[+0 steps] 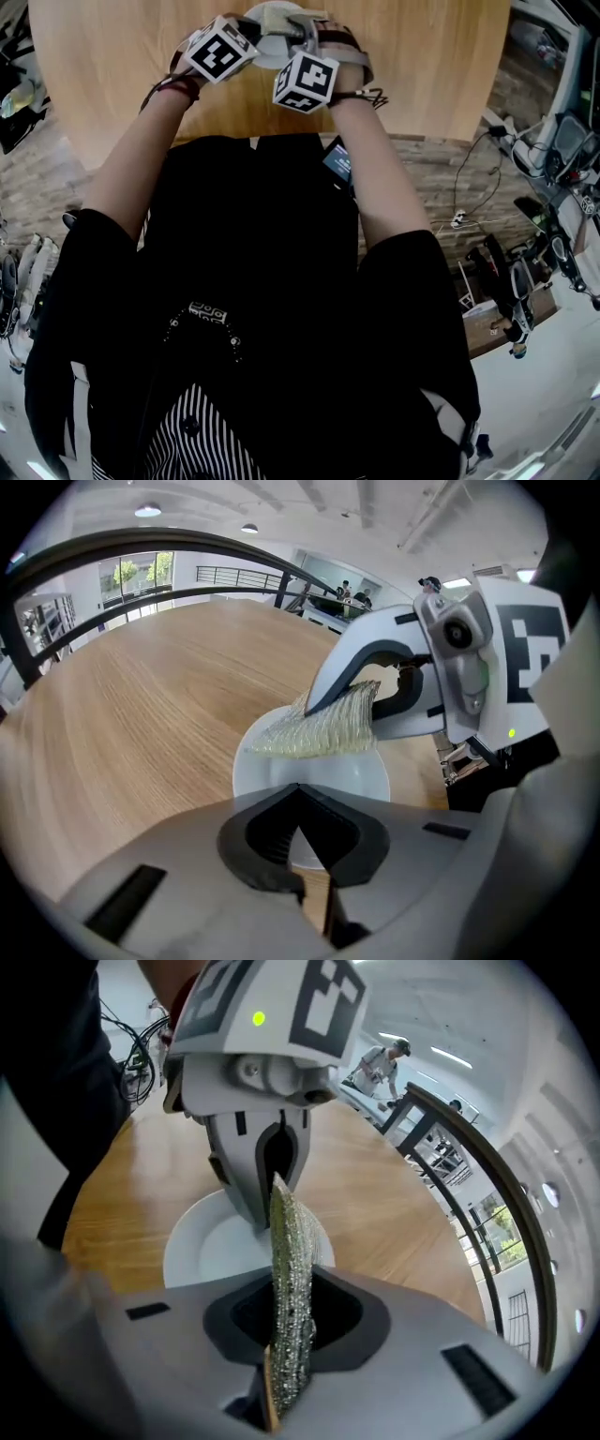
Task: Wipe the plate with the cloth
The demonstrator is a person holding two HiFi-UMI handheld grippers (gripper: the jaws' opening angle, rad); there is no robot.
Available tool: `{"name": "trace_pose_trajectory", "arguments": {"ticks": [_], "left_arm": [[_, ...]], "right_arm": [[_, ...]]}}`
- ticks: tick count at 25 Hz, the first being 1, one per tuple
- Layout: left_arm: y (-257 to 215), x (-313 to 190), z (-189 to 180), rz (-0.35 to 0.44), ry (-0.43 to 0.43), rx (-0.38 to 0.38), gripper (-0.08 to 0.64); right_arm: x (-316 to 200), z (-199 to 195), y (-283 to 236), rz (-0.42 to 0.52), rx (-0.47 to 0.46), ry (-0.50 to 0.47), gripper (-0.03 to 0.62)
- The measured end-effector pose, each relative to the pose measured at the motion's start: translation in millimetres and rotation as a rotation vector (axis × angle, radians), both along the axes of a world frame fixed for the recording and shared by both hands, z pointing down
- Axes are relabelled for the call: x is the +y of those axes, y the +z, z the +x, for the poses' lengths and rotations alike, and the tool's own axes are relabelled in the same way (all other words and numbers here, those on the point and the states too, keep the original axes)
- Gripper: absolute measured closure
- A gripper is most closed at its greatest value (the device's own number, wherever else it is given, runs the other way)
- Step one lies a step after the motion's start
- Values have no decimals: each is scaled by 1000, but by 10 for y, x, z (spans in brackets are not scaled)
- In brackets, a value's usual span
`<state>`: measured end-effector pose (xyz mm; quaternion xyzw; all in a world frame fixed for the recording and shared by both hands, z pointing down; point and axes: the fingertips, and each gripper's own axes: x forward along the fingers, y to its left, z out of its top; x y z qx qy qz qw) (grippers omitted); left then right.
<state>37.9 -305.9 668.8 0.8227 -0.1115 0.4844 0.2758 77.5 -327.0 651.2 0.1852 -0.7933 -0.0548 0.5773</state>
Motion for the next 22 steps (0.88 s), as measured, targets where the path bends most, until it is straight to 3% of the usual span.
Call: {"name": "trace_pose_trajectory", "arguments": {"ticks": [5,8,11,15,17,22], "left_arm": [[6,-19,14,-5,2,4,565],[-3,-3,13,-7,1,6,565],[-15,-19,10,-2,-8,5,565],[-35,-77,10,41,2,3,565],[-23,-31,13,24,-2,14,565],[-11,-42,24,20,-5,26,565]], "right_arm": [[93,-27,223,-240,22,34,548],[139,-79,183,-402,-45,107,548],[294,-139,126,-504,-102,143,549],[537,-152,106,-570,-149,174,549],[581,-144,97,-586,-161,186,549],[226,-19,173,-448,-74,127,549]]}}
